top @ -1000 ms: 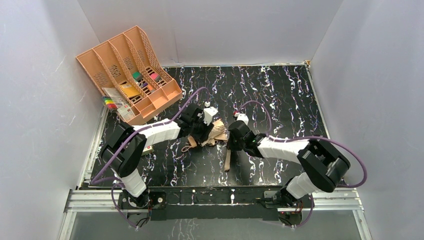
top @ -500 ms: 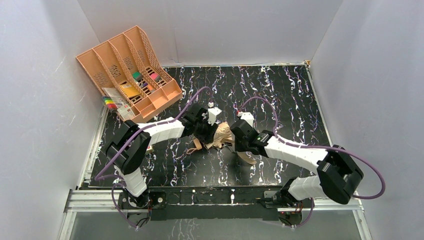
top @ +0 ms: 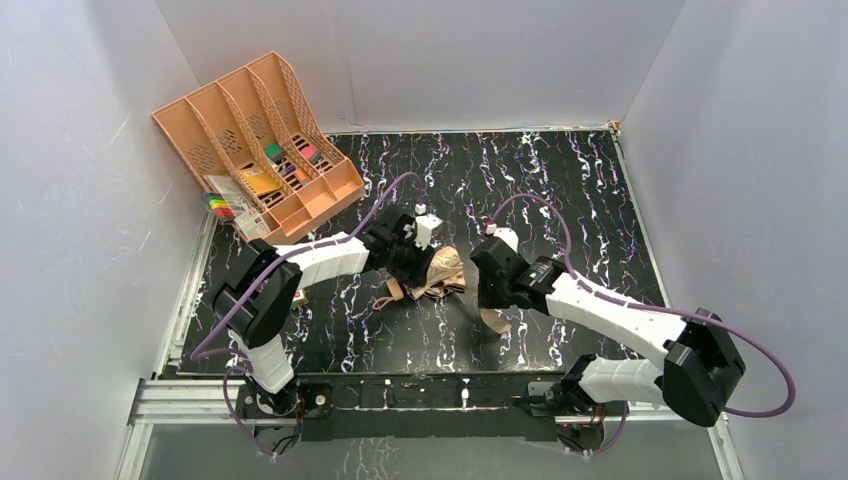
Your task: Put away the umbrella
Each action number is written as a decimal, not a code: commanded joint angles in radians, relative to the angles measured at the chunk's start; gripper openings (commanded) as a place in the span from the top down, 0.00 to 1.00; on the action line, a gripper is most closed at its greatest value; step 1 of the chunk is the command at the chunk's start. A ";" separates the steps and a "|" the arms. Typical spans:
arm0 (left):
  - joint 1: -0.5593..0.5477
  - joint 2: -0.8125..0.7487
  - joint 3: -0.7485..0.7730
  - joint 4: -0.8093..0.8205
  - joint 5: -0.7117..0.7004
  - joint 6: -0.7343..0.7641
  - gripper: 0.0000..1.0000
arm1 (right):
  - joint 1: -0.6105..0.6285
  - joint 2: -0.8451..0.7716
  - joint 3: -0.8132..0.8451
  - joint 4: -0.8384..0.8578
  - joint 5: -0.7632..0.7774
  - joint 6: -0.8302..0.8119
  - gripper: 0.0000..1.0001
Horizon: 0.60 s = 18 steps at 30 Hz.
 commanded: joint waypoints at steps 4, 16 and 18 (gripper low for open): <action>0.102 0.094 -0.062 -0.240 -0.376 0.045 1.00 | -0.008 -0.125 0.145 -0.438 0.243 0.034 1.00; 0.102 0.097 -0.054 -0.237 -0.377 0.057 1.00 | -0.008 -0.042 0.149 -0.477 -0.080 -0.074 1.00; 0.102 0.094 -0.055 -0.235 -0.384 0.065 1.00 | -0.005 -0.032 0.129 -0.475 -0.148 -0.087 1.00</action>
